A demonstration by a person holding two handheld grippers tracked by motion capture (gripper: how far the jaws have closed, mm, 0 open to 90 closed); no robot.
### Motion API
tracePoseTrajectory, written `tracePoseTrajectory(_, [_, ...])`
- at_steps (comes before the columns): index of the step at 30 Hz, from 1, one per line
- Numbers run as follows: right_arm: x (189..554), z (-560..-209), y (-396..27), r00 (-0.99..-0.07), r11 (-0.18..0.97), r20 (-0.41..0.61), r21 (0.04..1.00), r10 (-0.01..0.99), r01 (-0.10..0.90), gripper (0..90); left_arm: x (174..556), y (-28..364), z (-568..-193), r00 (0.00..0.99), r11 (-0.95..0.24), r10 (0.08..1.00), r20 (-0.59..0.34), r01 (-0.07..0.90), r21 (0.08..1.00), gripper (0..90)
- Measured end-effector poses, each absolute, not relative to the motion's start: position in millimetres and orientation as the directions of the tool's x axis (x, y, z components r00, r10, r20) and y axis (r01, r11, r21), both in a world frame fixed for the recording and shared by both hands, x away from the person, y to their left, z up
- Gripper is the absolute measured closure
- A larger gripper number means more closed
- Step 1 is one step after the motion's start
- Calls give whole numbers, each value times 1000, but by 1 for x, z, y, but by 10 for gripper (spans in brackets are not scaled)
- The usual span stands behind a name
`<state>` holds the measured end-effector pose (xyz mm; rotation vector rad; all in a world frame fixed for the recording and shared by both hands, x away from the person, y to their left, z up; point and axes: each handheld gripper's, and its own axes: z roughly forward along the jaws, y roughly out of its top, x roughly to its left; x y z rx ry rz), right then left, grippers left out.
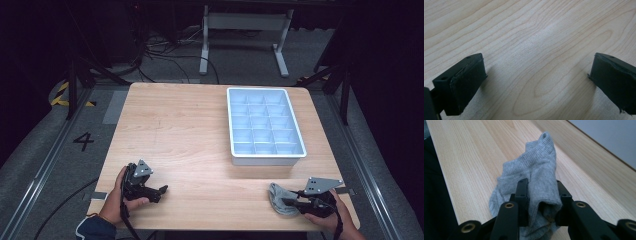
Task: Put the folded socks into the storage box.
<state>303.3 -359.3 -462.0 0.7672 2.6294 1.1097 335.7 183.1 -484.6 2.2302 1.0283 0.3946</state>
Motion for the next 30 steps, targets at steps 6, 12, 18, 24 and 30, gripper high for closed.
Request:
tracePoseTrajectory(6, [303,-459,-364,-843,573,20,724,538,384,707,336,183,-485,648,-487,761,3,568,663,5])
tracePoseTrajectory(12, [303,-456,-369,-836,562,17,732,549,384,707,336,183,-485,648,-487,761,4,568,663,5])
tracePoseTrajectory(18, [303,-452,-375,-829,549,9,745,559,379,707,336,183,-485,648,-487,761,3,568,663,5])
tracePoseTrajectory(24, [303,-449,-379,-822,534,12,755,570,381,706,336,183,-485,648,-487,761,3,568,663,5])
tracePoseTrajectory(30, [303,-447,-382,-818,527,10,760,575,380,706,336,183,-485,648,-487,761,4,568,663,5])
